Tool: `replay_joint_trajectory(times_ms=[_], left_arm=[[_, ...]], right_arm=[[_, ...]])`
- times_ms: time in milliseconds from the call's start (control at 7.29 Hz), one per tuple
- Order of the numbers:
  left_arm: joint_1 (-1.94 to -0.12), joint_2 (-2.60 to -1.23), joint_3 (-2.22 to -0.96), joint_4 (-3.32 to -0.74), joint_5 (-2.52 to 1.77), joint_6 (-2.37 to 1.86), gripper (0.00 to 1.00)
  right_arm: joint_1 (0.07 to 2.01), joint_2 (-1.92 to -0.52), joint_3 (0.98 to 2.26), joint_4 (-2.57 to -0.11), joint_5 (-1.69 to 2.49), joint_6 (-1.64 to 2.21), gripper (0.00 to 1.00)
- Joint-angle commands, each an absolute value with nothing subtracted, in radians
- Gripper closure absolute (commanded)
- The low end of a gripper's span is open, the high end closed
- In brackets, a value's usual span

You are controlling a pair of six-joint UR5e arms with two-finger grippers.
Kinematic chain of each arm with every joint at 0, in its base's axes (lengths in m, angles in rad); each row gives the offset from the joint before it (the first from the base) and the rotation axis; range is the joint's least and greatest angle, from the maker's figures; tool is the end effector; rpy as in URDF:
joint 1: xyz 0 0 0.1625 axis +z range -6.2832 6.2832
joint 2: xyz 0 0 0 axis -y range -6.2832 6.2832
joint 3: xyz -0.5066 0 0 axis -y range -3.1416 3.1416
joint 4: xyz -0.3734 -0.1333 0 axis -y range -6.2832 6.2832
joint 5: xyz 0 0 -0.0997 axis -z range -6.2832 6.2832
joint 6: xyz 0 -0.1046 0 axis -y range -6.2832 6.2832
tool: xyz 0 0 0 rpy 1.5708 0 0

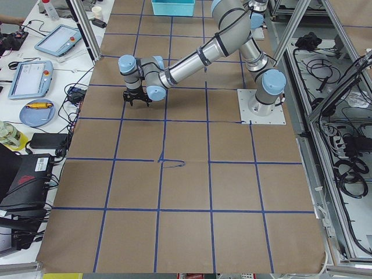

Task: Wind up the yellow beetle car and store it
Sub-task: 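Open the left gripper and lift it, letting the car roll away, then lower the right gripper toward the rolling car while the left arm rises away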

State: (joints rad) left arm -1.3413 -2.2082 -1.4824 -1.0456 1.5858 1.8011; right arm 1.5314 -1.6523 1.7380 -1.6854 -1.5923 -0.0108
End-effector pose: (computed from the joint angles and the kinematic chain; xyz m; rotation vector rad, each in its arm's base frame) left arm 0.0349 -0.7284 0.2678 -2.2136 -2.2115 -0.0396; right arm 0.1139 -0.4383 0.5338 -0.0451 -3.1187 0.0442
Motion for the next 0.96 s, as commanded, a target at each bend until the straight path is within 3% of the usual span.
replay_joint_trajectory(times_ms=[0,824], left_arm=[[-1.351,-2.156,-1.518,-1.061,1.569,1.687,0.0],[-1.419,-1.726,-1.54,-1.433,1.493,0.987,0.0]], right_arm=[[1.531,-1.654,1.74,-1.684,-1.594,-0.011,0.0],[1.531,-1.619,1.733,-1.748,-1.586,-0.037,0.0]])
